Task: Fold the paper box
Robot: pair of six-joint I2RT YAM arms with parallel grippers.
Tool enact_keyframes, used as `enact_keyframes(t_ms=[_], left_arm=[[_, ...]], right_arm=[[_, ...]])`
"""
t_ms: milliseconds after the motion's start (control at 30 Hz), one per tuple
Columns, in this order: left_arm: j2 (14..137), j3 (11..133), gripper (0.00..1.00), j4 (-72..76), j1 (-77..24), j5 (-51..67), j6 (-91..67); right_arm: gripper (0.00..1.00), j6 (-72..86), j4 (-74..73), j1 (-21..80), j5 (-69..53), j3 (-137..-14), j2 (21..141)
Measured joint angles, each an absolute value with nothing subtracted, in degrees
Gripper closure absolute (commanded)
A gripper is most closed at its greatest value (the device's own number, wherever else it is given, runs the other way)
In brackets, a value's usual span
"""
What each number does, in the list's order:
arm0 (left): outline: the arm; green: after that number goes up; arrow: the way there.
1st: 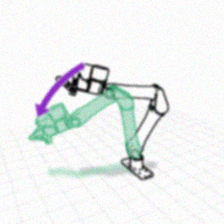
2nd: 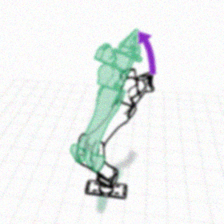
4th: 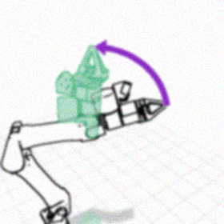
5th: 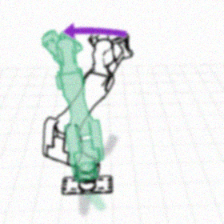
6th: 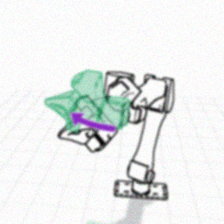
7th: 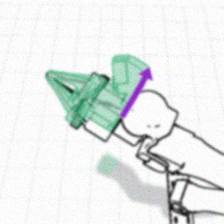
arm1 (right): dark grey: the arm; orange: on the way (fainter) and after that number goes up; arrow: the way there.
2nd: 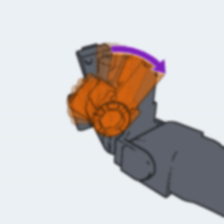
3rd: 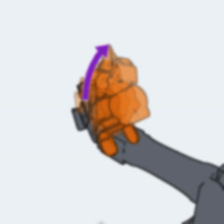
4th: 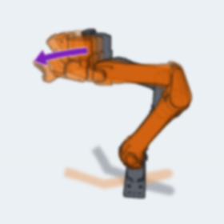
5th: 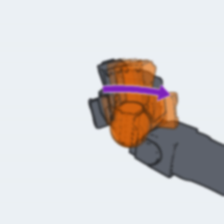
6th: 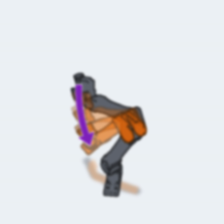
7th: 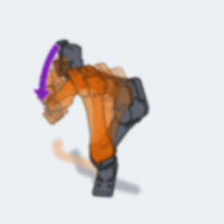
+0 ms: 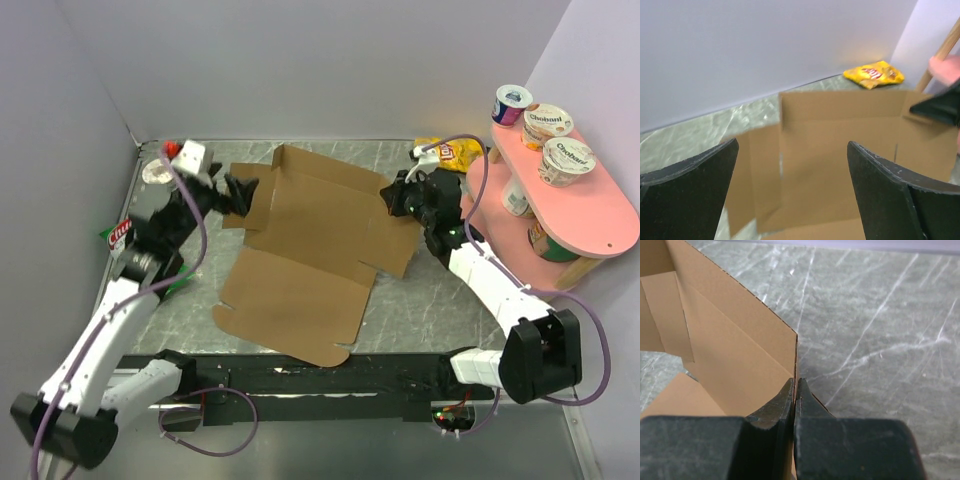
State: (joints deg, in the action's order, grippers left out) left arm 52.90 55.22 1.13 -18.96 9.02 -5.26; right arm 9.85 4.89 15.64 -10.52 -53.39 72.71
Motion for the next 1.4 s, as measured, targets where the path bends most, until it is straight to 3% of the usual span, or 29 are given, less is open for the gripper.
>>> enact_keyframes(t_ms=[200, 433, 500, 667, 833, 1067, 1133, 1167, 1233, 1267, 1333, 1367, 1400], left_arm=[[68.3, 68.8, 0.04, -3.8, -19.0, 11.9, -8.1], [79.5, 75.9, 0.01, -11.9, -19.0, 9.6, -9.4], [80.5, 76.6, 0.05, -12.2, -19.0, 9.2, -9.8], [80.8, 77.3, 0.28, -12.3, -19.0, 9.1, -10.3], [81.8, 77.9, 0.43, -11.9, -19.0, 9.2, -10.1], [82.9, 77.9, 0.45, -11.4, -19.1, 9.2, -10.1], [83.5, 77.9, 0.57, -11.1, -19.1, 9.2, -10.1], [83.8, 77.9, 0.72, -11.0, -19.2, 9.2, -10.2], [84.3, 77.9, 0.85, -10.3, -19.2, 9.5, -10.0], [84.6, 77.9, 0.95, -10.2, -19.2, 9.6, -9.8], [84.9, 77.9, 0.99, -10.0, -19.2, 9.0, -9.3], [84.9, 77.7, 0.99, -9.7, -19.1, 8.3, -8.9], [84.9, 77.4, 0.99, -9.2, -19.0, 8.0, -8.8]], right_arm=[[1.0, 6.8, 10.9, 16.5, -11.2, -50.1, 69.4], [1.0, 4.0, 14.4, 17.0, -12.5, -48.3, 66.6], [1.0, 3.4, 14.8, 17.1, -12.9, -48.2, 66.3], [1.0, 2.4, 16.0, 17.3, -13.5, -47.1, 65.5], [1.0, 1.4, 16.4, 17.5, -14.7, -46.4, 65.2], [1.0, -0.7, 16.9, 18.1, -15.7, -46.4, 65.2], [1.0, -1.1, 17.0, 18.2, -15.9, -46.4, 65.2], [1.0, -1.4, 17.0, 18.2, -16.1, -46.4, 65.2], [0.99, -1.8, 17.1, 18.3, -16.3, -46.4, 65.2], [0.91, -2.1, 17.1, 18.4, -16.5, -46.4, 65.1], [0.72, -2.5, 17.1, 18.5, -16.5, -46.4, 65.0], [0.5, -2.6, 17.1, 18.4, -16.4, -46.4, 64.8], [0.37, -2.7, 17.1, 18.4, -16.6, -46.4, 64.7]])
